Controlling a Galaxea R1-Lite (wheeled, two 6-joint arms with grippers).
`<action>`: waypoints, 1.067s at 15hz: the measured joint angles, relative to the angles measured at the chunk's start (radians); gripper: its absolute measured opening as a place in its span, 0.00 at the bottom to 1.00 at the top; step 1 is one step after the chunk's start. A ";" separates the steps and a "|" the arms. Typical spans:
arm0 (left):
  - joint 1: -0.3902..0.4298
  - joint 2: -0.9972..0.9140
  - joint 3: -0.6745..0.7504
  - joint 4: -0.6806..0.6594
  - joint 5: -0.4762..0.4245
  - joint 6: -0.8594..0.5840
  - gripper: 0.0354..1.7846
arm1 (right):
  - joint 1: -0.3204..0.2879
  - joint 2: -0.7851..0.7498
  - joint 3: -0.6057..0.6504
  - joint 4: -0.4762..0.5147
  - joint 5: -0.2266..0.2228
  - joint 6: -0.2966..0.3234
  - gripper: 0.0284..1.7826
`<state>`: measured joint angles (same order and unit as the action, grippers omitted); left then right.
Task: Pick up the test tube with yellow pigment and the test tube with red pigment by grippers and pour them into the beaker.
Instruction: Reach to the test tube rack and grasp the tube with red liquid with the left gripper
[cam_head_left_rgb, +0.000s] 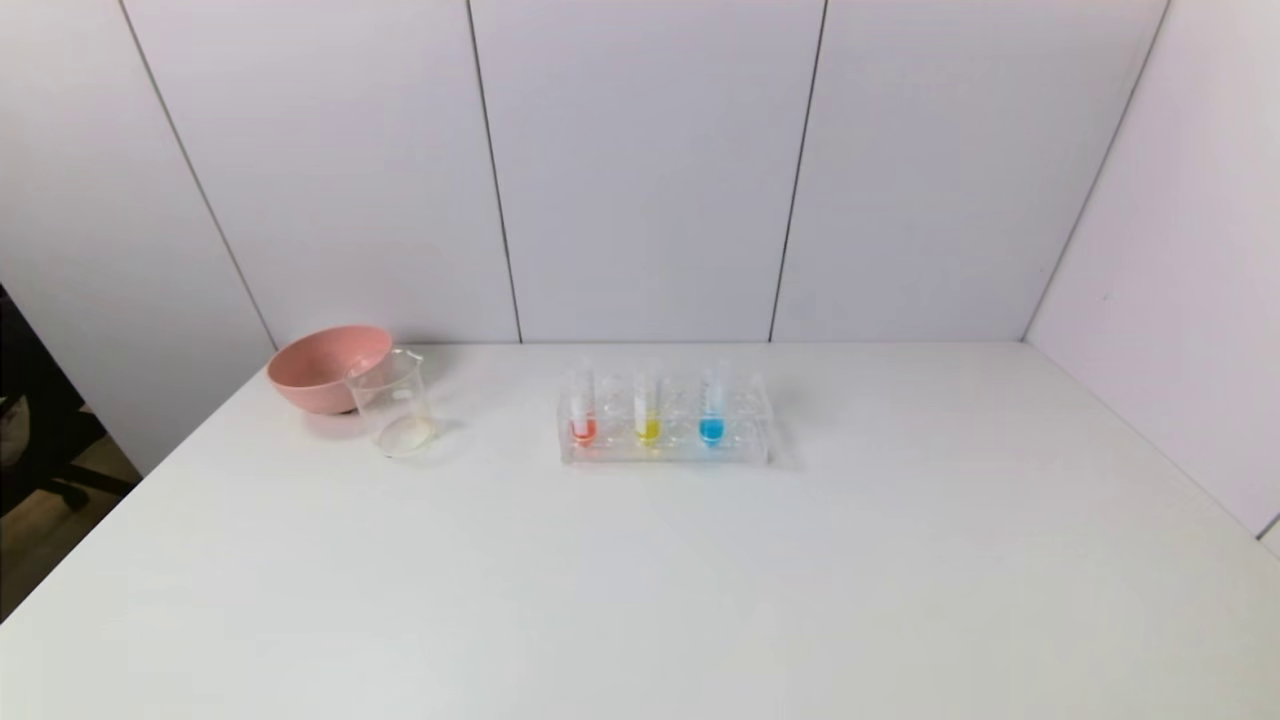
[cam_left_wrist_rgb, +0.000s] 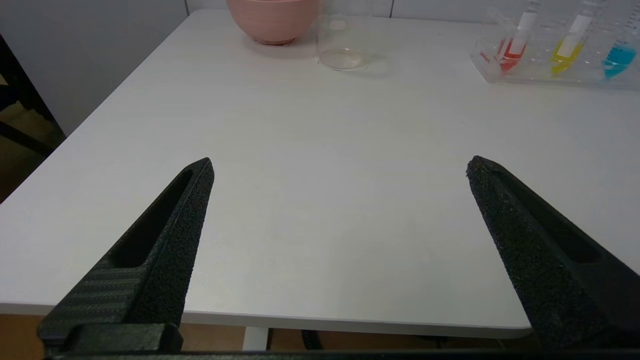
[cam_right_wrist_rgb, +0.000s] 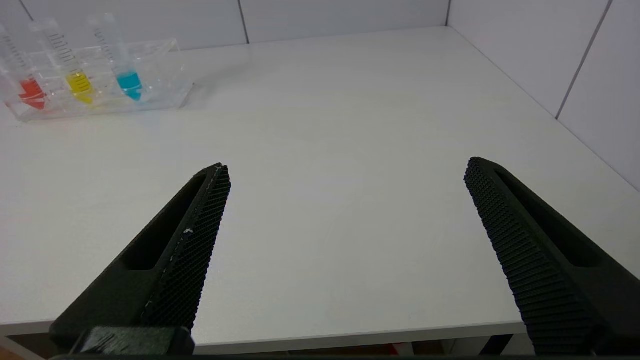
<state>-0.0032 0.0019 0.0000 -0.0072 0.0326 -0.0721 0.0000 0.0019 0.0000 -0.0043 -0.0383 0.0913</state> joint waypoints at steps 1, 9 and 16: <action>0.000 0.000 0.000 0.000 -0.001 0.004 0.99 | 0.000 0.000 0.000 0.000 0.000 0.000 0.96; 0.000 0.001 -0.015 0.012 0.003 0.004 0.99 | 0.000 0.000 0.000 0.000 0.000 0.000 0.96; -0.030 0.241 -0.214 -0.023 -0.128 -0.005 0.99 | 0.000 0.000 0.000 0.000 0.000 0.000 0.96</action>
<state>-0.0332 0.2430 -0.2136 -0.0306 -0.0957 -0.0768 0.0000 0.0019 0.0000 -0.0038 -0.0383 0.0917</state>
